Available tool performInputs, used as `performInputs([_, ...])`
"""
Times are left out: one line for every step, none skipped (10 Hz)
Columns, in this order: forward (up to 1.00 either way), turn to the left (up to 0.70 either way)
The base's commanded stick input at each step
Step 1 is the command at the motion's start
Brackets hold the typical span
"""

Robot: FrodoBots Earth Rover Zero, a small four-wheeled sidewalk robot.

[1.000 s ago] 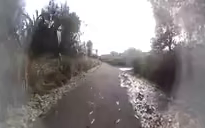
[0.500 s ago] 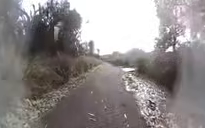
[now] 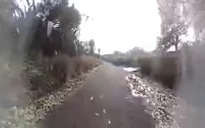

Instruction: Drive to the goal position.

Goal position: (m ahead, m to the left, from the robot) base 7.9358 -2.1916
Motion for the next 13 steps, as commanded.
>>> performInputs([0.7, -0.35])
performInputs([0.7, -0.35])
performInputs([0.7, -0.08])
performInputs([0.7, 0.0])
performInputs([0.7, 0.0])
performInputs([0.7, 0.0])
performInputs([0.7, 0.0])
performInputs([0.7, 0.0])
performInputs([0.7, -0.02])
performInputs([0.7, -0.06])
performInputs([0.7, -0.33])
performInputs([0.7, 0.0])
performInputs([0.7, 0.0])
